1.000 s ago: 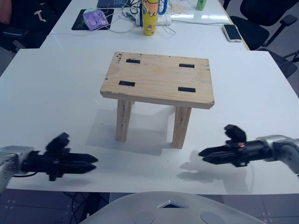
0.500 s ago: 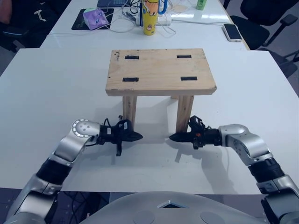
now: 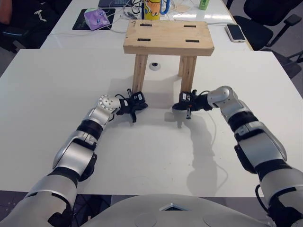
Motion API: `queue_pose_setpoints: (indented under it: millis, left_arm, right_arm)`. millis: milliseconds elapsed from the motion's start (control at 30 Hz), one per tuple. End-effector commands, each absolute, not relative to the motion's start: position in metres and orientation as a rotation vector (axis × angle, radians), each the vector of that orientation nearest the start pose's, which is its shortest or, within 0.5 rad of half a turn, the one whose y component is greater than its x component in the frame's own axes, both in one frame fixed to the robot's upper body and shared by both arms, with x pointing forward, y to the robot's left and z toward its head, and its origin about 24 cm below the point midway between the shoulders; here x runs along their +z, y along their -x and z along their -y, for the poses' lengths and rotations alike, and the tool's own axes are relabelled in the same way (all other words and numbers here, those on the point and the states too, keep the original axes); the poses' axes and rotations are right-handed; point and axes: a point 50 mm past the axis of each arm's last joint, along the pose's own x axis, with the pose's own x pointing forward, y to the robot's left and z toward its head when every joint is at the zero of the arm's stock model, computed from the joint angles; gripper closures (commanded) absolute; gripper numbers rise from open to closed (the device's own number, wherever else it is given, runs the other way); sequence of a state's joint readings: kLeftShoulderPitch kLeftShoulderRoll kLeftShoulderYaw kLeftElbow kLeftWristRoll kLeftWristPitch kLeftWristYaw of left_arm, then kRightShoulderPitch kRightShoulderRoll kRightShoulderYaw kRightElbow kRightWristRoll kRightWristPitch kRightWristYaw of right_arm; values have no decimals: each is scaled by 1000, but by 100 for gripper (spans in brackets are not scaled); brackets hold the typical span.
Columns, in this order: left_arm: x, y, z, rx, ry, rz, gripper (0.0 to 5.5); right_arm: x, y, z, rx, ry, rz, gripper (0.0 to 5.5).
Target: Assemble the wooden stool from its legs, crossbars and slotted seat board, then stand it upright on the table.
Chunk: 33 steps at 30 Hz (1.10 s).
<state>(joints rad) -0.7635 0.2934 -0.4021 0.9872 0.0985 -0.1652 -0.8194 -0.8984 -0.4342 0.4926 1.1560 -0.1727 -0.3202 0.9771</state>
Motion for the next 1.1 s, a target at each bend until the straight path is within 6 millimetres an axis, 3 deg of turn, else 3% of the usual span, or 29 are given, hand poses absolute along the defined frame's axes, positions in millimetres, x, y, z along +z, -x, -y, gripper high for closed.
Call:
queue_pose_setpoints:
  millis: [33, 167, 300, 367, 467, 567, 633, 700, 767, 833, 967, 1100]
  left_arm:
    - [40, -360, -134, -952, -655, -411, 548]
    - [50, -372, -136, -855, -674, -402, 548]
    - [52, -370, -124, -896, -580, -339, 548]
    - [47, -360, -122, -955, -481, -274, 548]
    - [41, -332, -128, -934, -244, -138, 548]
    - [44, -296, -148, -740, -53, -29, 548]
    - [51, -278, -158, -615, 35, 21, 548]
    - [59, -267, -162, -547, 110, 72, 548]
    - [68, -266, -161, -501, 146, 121, 548]
    - [74, -270, -154, -464, 144, 150, 548]
    - [79, -277, -137, -412, 107, 169, 548]
    - [86, -288, -130, -279, 85, 199, 548]
  right_arm:
    - [68, -370, 155, 1095, 987, -448, 550]
    - [70, -376, 146, 1029, 1072, -390, 550]
    - [64, -372, 149, 1004, 981, -355, 550]
    - [62, -367, 150, 1021, 762, -318, 550]
    - [56, -354, 156, 1007, 258, -233, 550]
    - [43, -319, 165, 902, -154, -167, 550]
    - [45, -291, 158, 819, -353, -134, 550]
    - [54, -278, 143, 717, -481, -125, 550]
    - [59, -273, 133, 640, -465, -159, 550]
    - [61, -269, 130, 576, -319, -202, 550]
    - [70, -262, 125, 517, -229, -105, 550]
    - [74, -270, 120, 403, -136, -64, 550]
